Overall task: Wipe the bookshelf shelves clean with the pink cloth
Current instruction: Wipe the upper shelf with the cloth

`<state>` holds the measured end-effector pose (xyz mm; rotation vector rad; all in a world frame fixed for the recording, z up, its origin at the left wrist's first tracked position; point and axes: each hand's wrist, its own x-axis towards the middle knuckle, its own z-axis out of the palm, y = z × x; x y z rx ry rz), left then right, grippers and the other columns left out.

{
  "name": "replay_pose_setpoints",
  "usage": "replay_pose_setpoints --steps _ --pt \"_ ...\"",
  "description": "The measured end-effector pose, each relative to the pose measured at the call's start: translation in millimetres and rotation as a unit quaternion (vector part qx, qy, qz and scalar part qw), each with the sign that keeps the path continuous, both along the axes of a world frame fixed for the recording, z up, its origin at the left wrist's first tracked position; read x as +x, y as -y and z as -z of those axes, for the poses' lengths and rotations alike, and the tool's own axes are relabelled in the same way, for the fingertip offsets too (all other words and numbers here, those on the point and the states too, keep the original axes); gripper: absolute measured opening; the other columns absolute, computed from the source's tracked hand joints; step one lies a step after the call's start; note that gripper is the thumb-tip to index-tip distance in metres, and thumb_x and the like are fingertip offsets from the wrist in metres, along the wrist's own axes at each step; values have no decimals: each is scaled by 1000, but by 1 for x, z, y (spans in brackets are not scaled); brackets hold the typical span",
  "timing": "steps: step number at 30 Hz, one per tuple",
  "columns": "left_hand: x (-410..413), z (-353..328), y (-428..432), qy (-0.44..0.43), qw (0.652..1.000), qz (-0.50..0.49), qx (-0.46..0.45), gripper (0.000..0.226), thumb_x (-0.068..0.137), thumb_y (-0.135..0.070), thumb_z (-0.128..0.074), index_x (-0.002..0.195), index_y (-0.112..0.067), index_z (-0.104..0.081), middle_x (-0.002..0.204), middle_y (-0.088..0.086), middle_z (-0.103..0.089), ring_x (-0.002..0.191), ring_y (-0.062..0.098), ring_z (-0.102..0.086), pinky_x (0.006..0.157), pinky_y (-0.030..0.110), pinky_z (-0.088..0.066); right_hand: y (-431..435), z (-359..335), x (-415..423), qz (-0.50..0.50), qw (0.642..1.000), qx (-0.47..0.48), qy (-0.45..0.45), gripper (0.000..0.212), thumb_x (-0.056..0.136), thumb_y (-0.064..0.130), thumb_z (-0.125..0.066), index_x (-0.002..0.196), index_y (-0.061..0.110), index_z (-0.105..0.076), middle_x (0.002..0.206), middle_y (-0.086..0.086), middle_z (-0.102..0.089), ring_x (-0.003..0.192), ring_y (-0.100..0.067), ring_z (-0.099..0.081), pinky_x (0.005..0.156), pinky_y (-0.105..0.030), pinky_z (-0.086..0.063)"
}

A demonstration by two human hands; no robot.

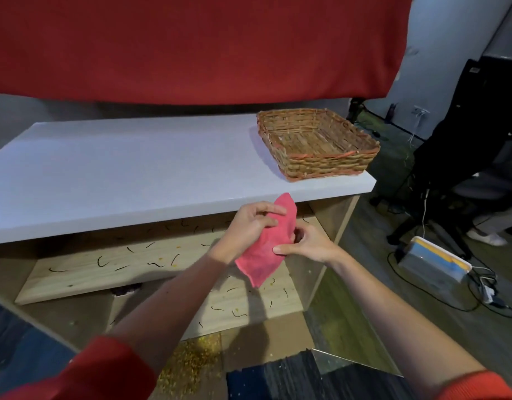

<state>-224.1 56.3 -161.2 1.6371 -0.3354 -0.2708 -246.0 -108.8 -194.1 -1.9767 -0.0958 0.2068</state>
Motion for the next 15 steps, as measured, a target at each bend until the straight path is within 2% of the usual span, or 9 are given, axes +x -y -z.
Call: replay_pose_setpoints --steps 2,4,6,8,11,15 --pt "4 21 1 -6 1000 9 -9 34 84 10 -52 83 -20 -69 98 -2 -64 89 11 -60 76 19 -49 7 22 7 29 999 35 -9 23 72 7 -78 91 10 -65 85 -1 -68 71 -3 -65 62 -14 -49" --pt "11 43 0 -5 1000 2 -2 30 86 9 -52 88 -17 -68 101 -4 -61 87 6 -59 66 11 -48 13 45 14 51 996 70 -27 25 76 8 -75 97 0 -66 92 -10 -70 80 -20 -69 65 -24 -55" --pt "22 67 -3 -8 1000 -19 -4 28 87 7 -54 93 -16 -67 99 -1 -62 81 4 -60 60 10 -49 18 65 23 74 995 66 -31 28 79 14 -72 103 2 -65 97 -12 -70 84 -25 -69 69 -35 -57" --pt "33 90 -5 -8 999 -39 -4 28 87 4 -56 95 -20 -66 96 8 -64 70 6 -61 55 12 -47 18 83 35 102 992 77 -18 27 81 16 -70 106 7 -64 101 -12 -69 89 -27 -67 79 -45 -54" --pt "51 123 -5 10 998 -60 2 28 87 0 -58 105 -22 -62 100 15 -62 66 8 -61 54 13 -48 13 105 57 134 988 79 13 27 84 19 -66 108 9 -60 105 -8 -66 97 -25 -63 89 -43 -51" --pt "77 165 -1 58 995 -81 -10 36 84 1 -62 109 -24 -58 119 20 -58 74 12 -61 59 16 -50 5 133 90 176 979 96 46 12 83 13 -65 89 15 -56 94 -5 -63 93 -22 -61 84 -36 -49"
